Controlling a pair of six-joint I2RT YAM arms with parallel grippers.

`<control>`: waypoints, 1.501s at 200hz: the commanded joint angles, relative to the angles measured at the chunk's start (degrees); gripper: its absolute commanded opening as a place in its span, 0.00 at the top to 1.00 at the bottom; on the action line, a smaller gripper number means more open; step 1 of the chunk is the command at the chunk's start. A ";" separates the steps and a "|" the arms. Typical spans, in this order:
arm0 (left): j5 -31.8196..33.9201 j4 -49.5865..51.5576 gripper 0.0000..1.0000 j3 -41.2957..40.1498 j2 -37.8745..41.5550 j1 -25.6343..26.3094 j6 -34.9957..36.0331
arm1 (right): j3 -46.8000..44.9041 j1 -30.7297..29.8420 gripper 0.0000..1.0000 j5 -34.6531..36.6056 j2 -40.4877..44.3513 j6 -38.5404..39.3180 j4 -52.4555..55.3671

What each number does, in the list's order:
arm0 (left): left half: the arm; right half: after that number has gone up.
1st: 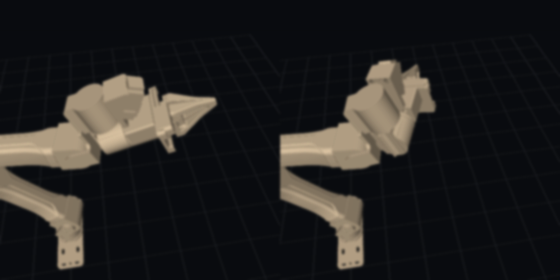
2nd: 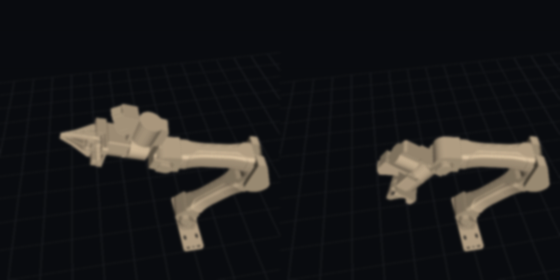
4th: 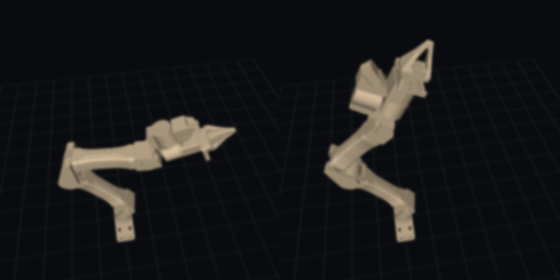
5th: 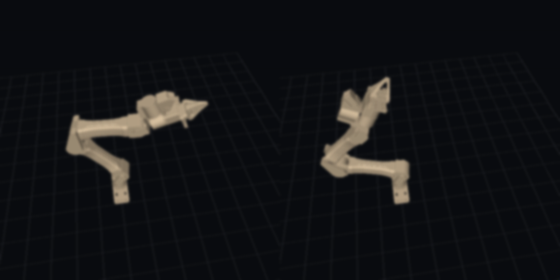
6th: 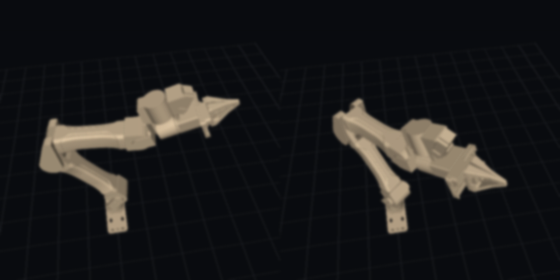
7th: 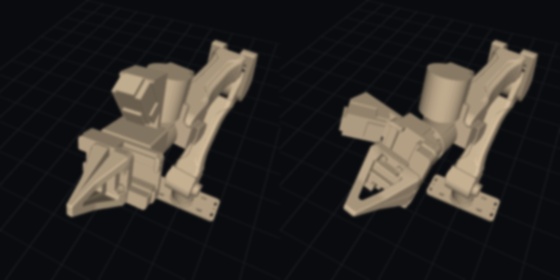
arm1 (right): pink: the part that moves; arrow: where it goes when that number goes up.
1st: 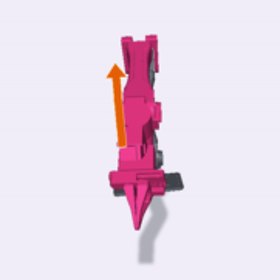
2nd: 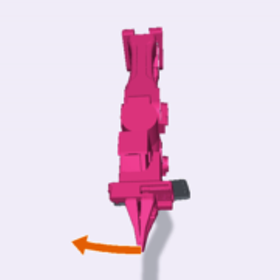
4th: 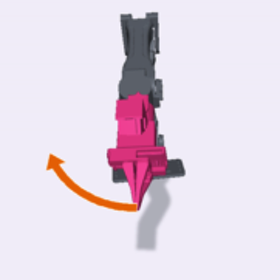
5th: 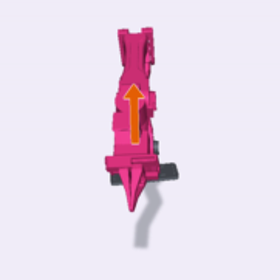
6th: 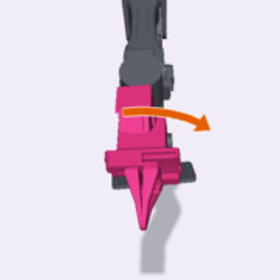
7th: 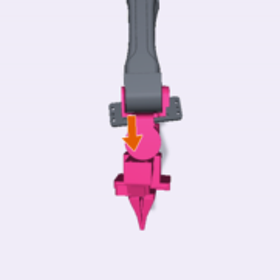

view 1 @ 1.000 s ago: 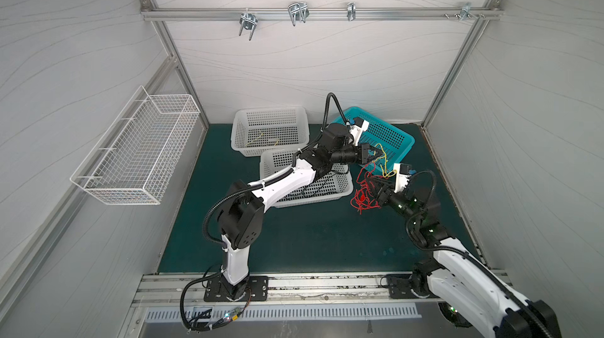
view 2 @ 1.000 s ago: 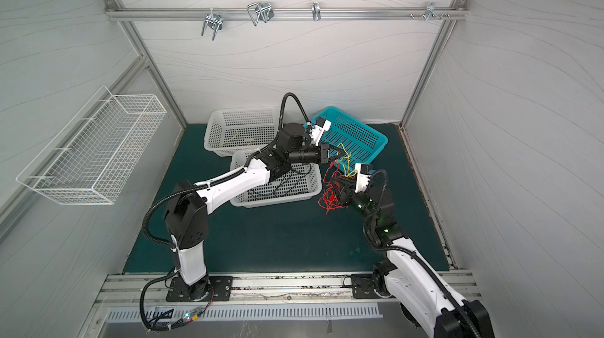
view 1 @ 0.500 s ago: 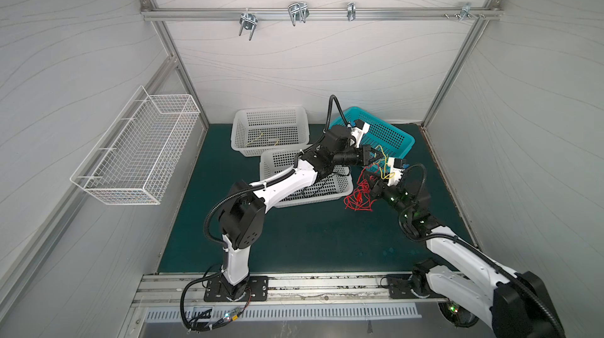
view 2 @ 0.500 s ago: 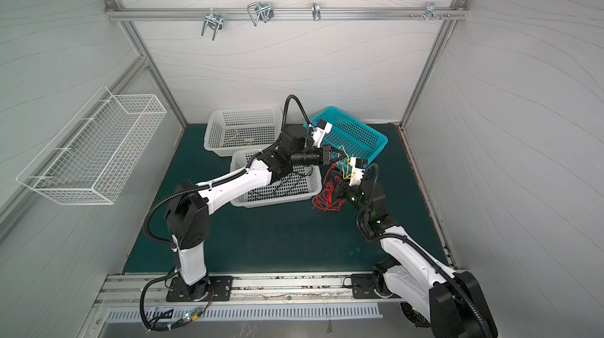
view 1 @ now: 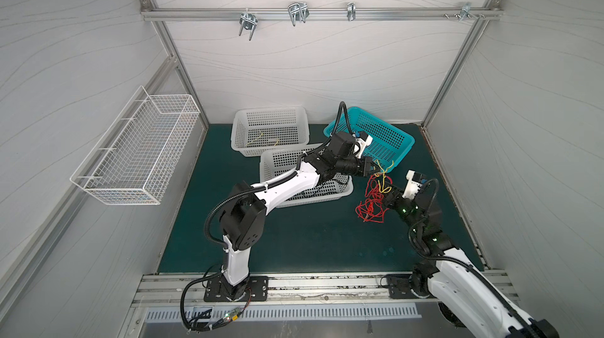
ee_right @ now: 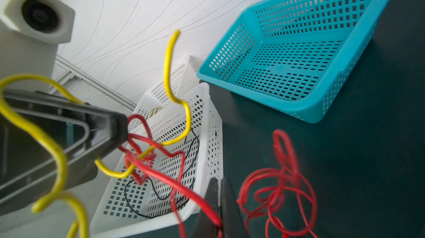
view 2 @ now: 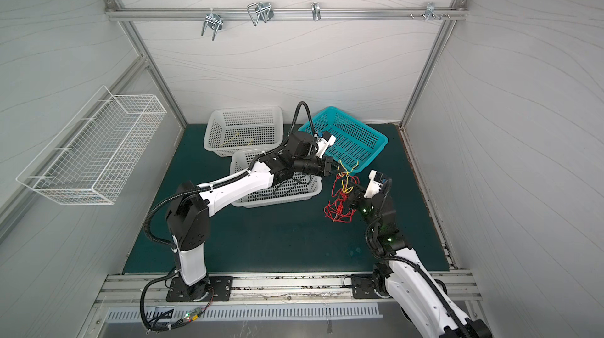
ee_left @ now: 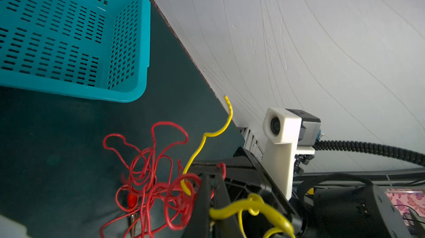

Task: Untangle and sort cables by color
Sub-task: Untie the cable.

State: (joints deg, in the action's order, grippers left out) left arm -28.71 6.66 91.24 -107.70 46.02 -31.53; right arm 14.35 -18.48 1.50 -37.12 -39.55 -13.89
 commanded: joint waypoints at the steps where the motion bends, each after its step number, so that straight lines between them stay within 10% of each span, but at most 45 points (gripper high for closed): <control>1: 9.08 -0.10 1.00 6.17 7.04 -4.01 5.45 | -2.21 3.43 1.00 9.67 0.94 -3.92 15.65; 89: 11.98 12.71 1.00 9.96 7.60 -4.91 16.38 | 2.60 8.14 1.00 10.45 0.59 -3.47 25.43; 188: 5.16 4.71 1.00 -1.14 6.57 -4.71 25.22 | 16.23 7.32 0.82 -19.26 -3.22 16.34 21.60; 227: 3.78 3.57 1.00 -1.48 5.62 -4.72 28.81 | 18.27 7.24 0.67 -24.43 -2.98 16.87 21.05; 300: 2.61 3.10 1.00 -2.75 6.40 -2.67 35.98 | 25.51 7.23 0.72 -32.69 -4.72 11.96 20.76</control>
State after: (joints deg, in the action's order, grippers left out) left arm -25.78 12.32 87.66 -102.59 42.19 0.03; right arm 36.80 -11.49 -26.06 -40.80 -25.36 6.61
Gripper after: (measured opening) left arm 0.048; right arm 0.294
